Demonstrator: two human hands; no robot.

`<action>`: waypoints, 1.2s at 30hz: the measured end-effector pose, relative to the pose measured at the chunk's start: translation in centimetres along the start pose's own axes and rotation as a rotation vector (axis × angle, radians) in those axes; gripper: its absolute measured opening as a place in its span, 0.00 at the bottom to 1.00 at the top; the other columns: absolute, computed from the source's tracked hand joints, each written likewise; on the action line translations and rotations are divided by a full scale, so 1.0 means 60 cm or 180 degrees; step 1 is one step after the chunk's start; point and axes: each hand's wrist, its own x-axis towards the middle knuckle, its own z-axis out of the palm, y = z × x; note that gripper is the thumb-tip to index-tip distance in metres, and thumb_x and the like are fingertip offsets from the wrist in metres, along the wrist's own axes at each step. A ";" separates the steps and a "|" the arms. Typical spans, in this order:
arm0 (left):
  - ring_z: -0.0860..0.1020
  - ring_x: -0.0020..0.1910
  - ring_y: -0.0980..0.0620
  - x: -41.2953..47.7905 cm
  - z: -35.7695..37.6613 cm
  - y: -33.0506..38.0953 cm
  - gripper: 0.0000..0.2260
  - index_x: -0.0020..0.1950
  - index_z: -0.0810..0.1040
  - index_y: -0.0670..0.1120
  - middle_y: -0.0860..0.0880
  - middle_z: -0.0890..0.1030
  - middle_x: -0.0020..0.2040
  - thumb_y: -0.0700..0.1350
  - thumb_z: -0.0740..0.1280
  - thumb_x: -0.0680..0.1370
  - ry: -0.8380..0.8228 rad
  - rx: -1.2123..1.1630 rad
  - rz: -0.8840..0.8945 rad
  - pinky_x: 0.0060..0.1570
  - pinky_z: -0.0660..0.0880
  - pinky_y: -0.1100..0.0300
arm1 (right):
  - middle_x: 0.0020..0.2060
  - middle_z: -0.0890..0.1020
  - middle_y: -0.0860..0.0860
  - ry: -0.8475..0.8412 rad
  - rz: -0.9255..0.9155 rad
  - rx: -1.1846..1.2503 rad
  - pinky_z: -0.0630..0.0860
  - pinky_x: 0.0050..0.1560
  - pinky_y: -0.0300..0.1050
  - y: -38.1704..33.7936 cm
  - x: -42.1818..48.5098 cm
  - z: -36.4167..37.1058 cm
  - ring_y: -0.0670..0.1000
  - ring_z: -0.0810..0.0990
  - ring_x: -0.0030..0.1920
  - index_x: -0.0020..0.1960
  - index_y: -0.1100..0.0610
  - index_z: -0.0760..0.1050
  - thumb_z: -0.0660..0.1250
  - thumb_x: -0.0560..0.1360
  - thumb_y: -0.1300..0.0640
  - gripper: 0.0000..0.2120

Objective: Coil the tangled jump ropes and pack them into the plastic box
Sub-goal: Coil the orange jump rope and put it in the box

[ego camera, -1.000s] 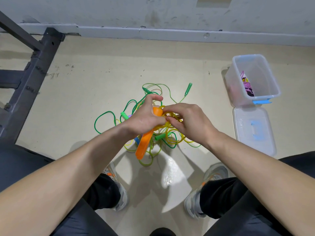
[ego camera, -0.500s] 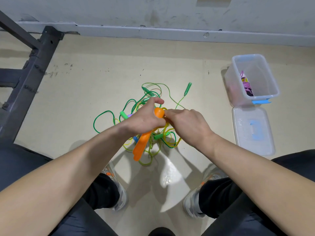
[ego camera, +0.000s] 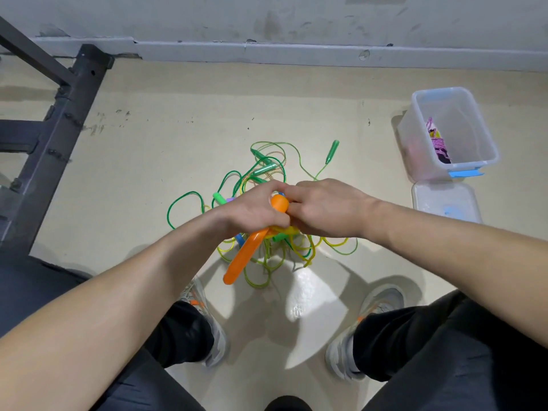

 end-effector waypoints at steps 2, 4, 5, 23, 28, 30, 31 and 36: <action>0.77 0.33 0.54 0.001 0.000 -0.003 0.24 0.61 0.75 0.48 0.52 0.77 0.34 0.37 0.71 0.66 -0.0015 -0.0062 -0.0031 0.36 0.75 0.57 | 0.46 0.79 0.59 -0.0031 -0.0020 0.0154 0.74 0.25 0.49 0.000 0.003 -0.005 0.61 0.79 0.36 0.44 0.62 0.79 0.74 0.70 0.58 0.08; 0.77 0.33 0.53 0.001 0.000 -0.006 0.26 0.61 0.75 0.47 0.52 0.77 0.33 0.40 0.70 0.62 -0.0032 -0.0089 -0.0094 0.35 0.75 0.57 | 0.47 0.80 0.58 0.0001 0.0062 0.0352 0.75 0.25 0.48 -0.005 -0.001 -0.008 0.61 0.80 0.36 0.45 0.60 0.80 0.68 0.73 0.54 0.09; 0.78 0.33 0.54 0.001 0.001 -0.009 0.27 0.62 0.75 0.47 0.52 0.78 0.33 0.40 0.70 0.62 -0.0046 -0.0078 -0.0108 0.35 0.75 0.58 | 0.47 0.81 0.56 0.0082 0.0109 0.0463 0.74 0.25 0.46 -0.010 -0.004 -0.008 0.59 0.81 0.36 0.44 0.58 0.81 0.63 0.75 0.51 0.12; 0.77 0.35 0.52 0.004 0.009 -0.013 0.26 0.62 0.77 0.51 0.45 0.80 0.40 0.40 0.71 0.65 -0.0284 -0.0013 0.0284 0.37 0.76 0.57 | 0.36 0.79 0.53 -0.1086 0.0403 0.0628 0.72 0.35 0.49 -0.006 0.011 -0.030 0.59 0.74 0.36 0.39 0.54 0.76 0.64 0.74 0.53 0.07; 0.77 0.39 0.56 -0.017 0.024 -0.032 0.23 0.57 0.76 0.56 0.49 0.80 0.45 0.43 0.71 0.63 -0.0392 0.0273 0.0350 0.41 0.77 0.58 | 0.27 0.66 0.51 -0.0789 0.0673 0.1864 0.65 0.31 0.43 -0.023 -0.009 -0.008 0.53 0.64 0.31 0.33 0.49 0.69 0.65 0.67 0.55 0.07; 0.75 0.37 0.59 -0.024 0.038 -0.034 0.23 0.57 0.75 0.54 0.53 0.78 0.42 0.42 0.71 0.63 -0.0240 0.0140 0.0412 0.38 0.74 0.63 | 0.28 0.62 0.51 -0.0692 0.1049 0.2309 0.58 0.30 0.38 -0.022 -0.011 -0.007 0.51 0.60 0.32 0.31 0.50 0.65 0.66 0.68 0.57 0.12; 0.75 0.36 0.58 -0.026 0.044 -0.035 0.24 0.58 0.75 0.53 0.52 0.79 0.41 0.42 0.71 0.63 -0.0127 0.0072 0.0412 0.36 0.74 0.63 | 0.28 0.62 0.49 -0.0722 0.1338 0.2566 0.59 0.30 0.38 -0.020 -0.012 -0.009 0.49 0.60 0.32 0.31 0.51 0.63 0.67 0.70 0.59 0.15; 0.75 0.33 0.59 -0.021 0.057 -0.042 0.26 0.58 0.73 0.57 0.54 0.78 0.35 0.43 0.71 0.62 0.0331 0.0212 0.0320 0.35 0.75 0.59 | 0.38 0.76 0.50 -0.1244 0.1239 0.1763 0.71 0.38 0.48 -0.030 -0.011 -0.011 0.52 0.72 0.39 0.41 0.52 0.68 0.61 0.79 0.53 0.09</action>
